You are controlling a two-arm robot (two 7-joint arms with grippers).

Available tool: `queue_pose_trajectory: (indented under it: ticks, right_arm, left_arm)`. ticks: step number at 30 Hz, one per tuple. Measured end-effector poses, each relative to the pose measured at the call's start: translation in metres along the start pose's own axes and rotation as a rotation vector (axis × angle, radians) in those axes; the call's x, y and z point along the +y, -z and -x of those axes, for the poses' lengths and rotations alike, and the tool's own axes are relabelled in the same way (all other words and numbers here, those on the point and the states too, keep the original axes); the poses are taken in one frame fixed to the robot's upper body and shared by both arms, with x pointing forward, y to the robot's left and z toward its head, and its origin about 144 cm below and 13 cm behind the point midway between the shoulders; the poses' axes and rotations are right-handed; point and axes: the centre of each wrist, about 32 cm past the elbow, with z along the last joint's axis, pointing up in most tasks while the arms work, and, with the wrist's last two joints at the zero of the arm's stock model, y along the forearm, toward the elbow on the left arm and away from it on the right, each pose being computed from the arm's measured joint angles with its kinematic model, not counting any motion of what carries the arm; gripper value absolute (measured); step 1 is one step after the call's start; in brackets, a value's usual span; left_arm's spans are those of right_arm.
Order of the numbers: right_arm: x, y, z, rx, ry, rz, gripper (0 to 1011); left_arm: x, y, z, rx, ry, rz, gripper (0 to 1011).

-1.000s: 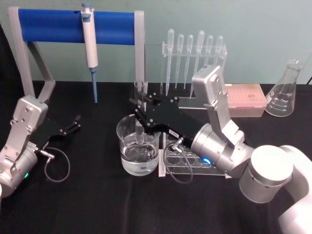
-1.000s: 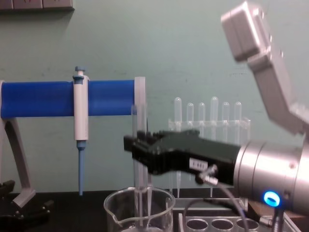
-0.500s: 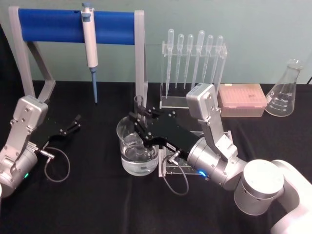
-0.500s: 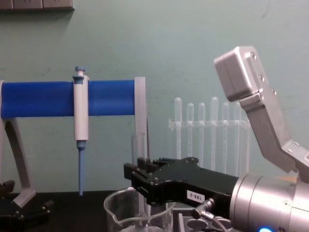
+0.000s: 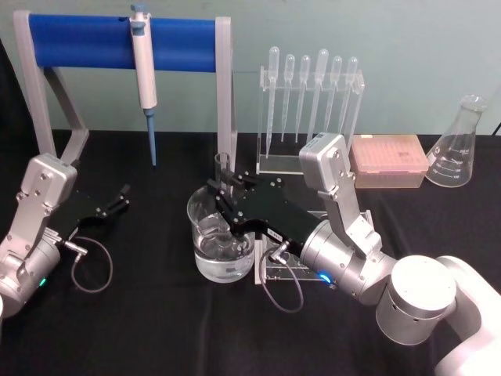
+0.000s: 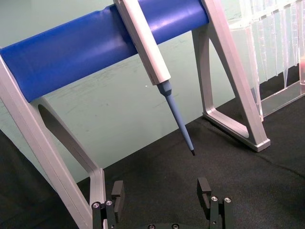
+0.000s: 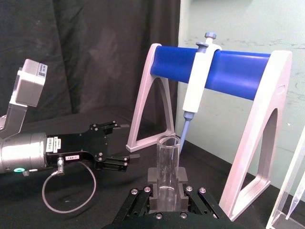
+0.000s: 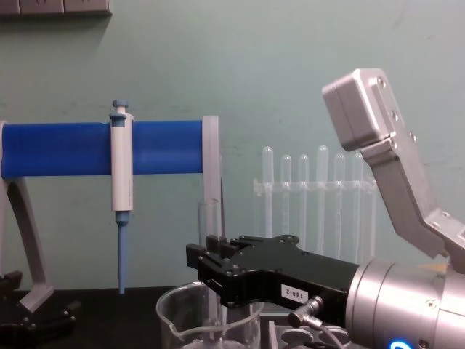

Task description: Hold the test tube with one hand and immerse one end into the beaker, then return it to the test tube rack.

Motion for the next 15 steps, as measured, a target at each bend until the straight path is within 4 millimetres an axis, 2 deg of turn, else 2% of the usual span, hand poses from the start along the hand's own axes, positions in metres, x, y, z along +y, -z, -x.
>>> queue_pose_trajectory:
  ticks: [15]
  right_arm:
    - [0.0001,-0.0004,-0.0004,0.001,0.0,-0.002,231]
  left_arm:
    - [0.0,0.0,0.0,0.0,0.0,0.0,1000]
